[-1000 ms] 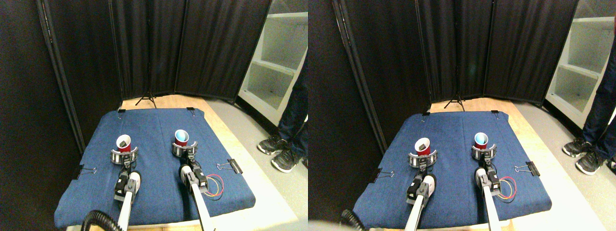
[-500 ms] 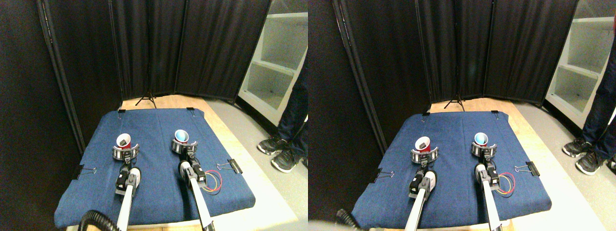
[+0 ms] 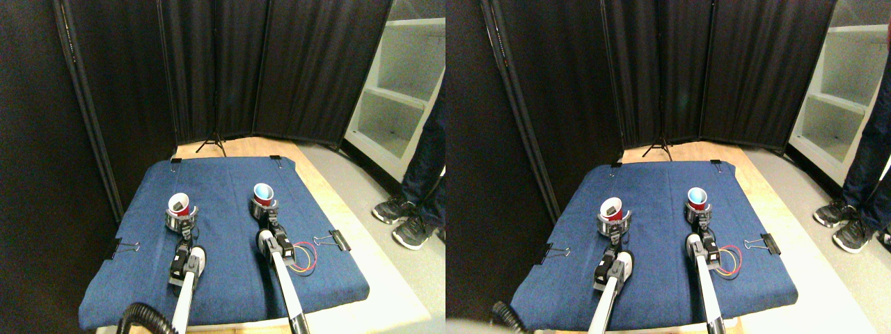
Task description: Pour (bimanual)
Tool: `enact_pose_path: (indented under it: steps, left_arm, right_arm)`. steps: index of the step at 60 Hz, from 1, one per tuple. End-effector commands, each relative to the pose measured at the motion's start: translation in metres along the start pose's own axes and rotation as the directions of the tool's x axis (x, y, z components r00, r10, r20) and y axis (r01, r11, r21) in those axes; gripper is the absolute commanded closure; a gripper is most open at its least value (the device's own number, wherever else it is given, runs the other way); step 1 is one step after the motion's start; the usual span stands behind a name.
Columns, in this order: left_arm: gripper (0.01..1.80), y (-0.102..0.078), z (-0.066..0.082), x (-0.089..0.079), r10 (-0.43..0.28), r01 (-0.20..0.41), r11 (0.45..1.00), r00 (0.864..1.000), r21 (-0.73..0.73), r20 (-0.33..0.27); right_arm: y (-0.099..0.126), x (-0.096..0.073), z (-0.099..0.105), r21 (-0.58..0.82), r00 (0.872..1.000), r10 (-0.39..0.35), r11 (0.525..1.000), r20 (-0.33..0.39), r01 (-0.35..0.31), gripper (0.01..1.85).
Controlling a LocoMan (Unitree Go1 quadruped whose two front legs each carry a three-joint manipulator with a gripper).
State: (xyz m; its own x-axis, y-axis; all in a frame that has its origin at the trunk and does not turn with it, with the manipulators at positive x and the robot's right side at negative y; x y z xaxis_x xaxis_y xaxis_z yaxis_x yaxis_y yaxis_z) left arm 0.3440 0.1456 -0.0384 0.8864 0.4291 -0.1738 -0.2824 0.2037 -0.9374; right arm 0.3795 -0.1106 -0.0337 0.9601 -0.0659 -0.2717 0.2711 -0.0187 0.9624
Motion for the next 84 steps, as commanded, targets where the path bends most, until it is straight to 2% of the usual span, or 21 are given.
enact_pose_path:
  steps: [1,8,32,36,47,53,56,71,73,76,84]
  left_arm:
    - [1.48,0.01,-0.005,0.0,0.01,-0.013,0.997,0.999,0.08,0.038]
    - [1.48,0.01,-0.006,0.0,0.006,-0.011,0.997,0.998,0.076,0.059]
    - [1.48,0.01,-0.004,0.0,0.005,-0.007,0.998,0.999,0.061,0.036]
    - [1.48,0.009,-0.004,-0.001,0.003,-0.005,0.998,0.999,0.061,0.033]
    - [1.48,-0.005,-0.005,-0.01,-0.003,0.003,0.999,1.0,0.052,-0.003]
    - [1.48,-0.016,-0.005,-0.012,-0.014,0.015,0.999,0.999,0.033,-0.046]
    - [1.48,-0.021,-0.005,-0.012,-0.021,0.024,0.999,0.997,0.031,-0.073]
    - [1.48,-0.051,-0.006,-0.017,-0.027,0.033,0.999,0.991,0.043,-0.133]
    - [1.48,-0.056,-0.007,-0.018,-0.023,0.031,0.998,0.987,0.052,-0.16]
    - [1.48,-0.059,-0.008,-0.019,-0.018,0.029,0.998,0.987,0.06,-0.162]
    - [1.48,-0.069,-0.012,-0.023,-0.004,0.018,0.997,0.981,0.073,-0.194]
  right_arm:
    - [0.004,-0.001,-0.005,0.003,1.0,0.029,1.0,-0.013,-0.028,1.53]
    - [0.005,-0.003,-0.003,-0.015,0.999,0.034,0.999,-0.018,-0.034,1.53]
    - [0.009,-0.01,0.0,-0.034,0.998,0.064,0.997,-0.01,-0.064,1.53]
    - [0.01,-0.011,0.001,-0.071,0.997,0.073,0.995,-0.005,-0.074,1.53]
    - [0.017,-0.014,0.004,-0.08,0.996,0.094,0.992,-0.009,-0.094,1.53]
    - [0.023,-0.016,0.006,-0.099,0.993,0.117,0.988,-0.016,-0.118,1.53]
    - [0.029,-0.018,0.006,-0.101,0.993,0.121,0.987,-0.009,-0.122,1.53]
    - [0.055,-0.026,0.006,-0.196,0.99,0.139,0.971,-0.014,-0.139,1.53]
    - [0.059,-0.028,0.005,-0.211,0.99,0.141,0.967,-0.014,-0.141,1.53]
    - [0.063,-0.03,0.003,-0.218,0.99,0.139,0.966,-0.014,-0.138,1.53]
    - [0.074,-0.031,-0.002,-0.252,0.984,0.165,0.951,-0.067,-0.177,1.53]
